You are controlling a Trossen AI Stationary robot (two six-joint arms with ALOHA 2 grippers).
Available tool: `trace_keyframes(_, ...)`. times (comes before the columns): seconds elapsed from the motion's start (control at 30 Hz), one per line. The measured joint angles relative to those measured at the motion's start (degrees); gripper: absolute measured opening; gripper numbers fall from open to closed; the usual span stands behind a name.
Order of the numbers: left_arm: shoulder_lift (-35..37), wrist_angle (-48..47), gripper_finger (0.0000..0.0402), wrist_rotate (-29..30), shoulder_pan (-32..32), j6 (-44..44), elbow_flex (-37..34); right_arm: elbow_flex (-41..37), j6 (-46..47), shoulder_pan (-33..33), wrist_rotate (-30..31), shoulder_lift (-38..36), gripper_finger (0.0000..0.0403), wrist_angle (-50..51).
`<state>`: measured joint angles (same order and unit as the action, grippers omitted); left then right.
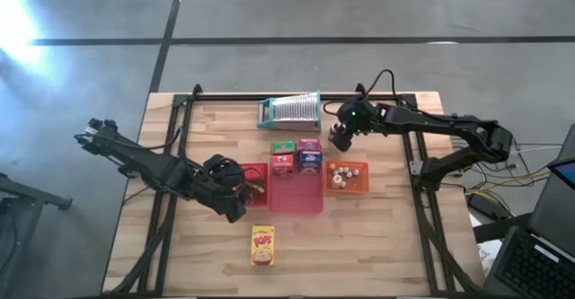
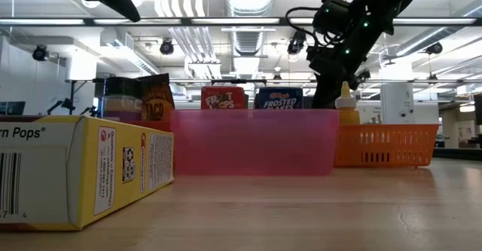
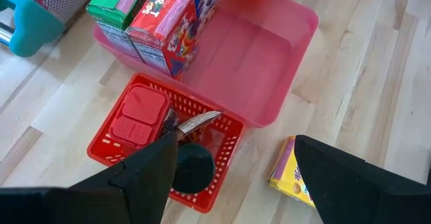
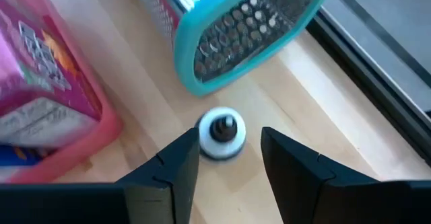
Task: Pick & Place Kitchen Items
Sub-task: Put the large black food coloring bottle into the orange bin
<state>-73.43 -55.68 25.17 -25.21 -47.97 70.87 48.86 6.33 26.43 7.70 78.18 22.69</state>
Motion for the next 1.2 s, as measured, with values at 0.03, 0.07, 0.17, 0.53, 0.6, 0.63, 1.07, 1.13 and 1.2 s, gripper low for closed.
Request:
trace_keyframes(0.03, 0.0, 0.0, 0.0303, 0.0, 0.0, 0.0, 0.0, 0.0, 0.0, 0.0, 0.0, 0.3, 0.0152, -0.7)
trace_keyframes(0.07, 0.0, 0.0, 0.0303, 0.0, 0.0, 0.0, 0.0, 0.0, 0.0, 0.0, 0.0, 0.6, 0.0149, -1.8)
trace_keyframes(0.17, 0.0, 0.0, 0.0303, 0.0, 0.0, 0.0, 0.0, 0.0, -0.3, 0.1, 0.0, 1.4, 0.014, -3.9)
trace_keyframes(0.53, 0.0, 0.0, 0.0303, -0.2, 0.0, 0.0, 0.0, 0.0, -0.6, 0.3, -0.1, 3.0, 0.0117, -3.6)
trace_keyframes(0.6, 0.0, 0.0, 0.0303, -0.2, 0.0, 0.0, 0.0, 0.0, -0.6, 0.3, -0.1, 3.0, 0.0112, -3.6)
trace_keyframes(0.63, 0.0, 0.0, 0.0303, -0.2, 0.0, 0.0, 0.0, 0.0, -0.6, 0.3, -0.1, 3.0, 0.011, -3.6)
trace_keyframes(1.07, 0.0, 0.0, 0.0303, -0.2, 0.0, 0.0, 0.0, 0.0, -1.4, 0.5, -0.3, 3.0, 0.0031, -3.7)
trace_keyframes(1.13, 0.0, -0.1, 0.0303, -0.2, 0.0, 0.0, 0.0, 0.0, -1.4, 0.5, -0.4, 3.0, 0.0031, -3.7)
trace_keyframes(1.2, 0.0, -0.1, 0.0303, -0.2, 0.0, 0.0, 0.0, 0.0, -1.4, 0.5, -0.6, 2.9, 0.0034, -3.5)
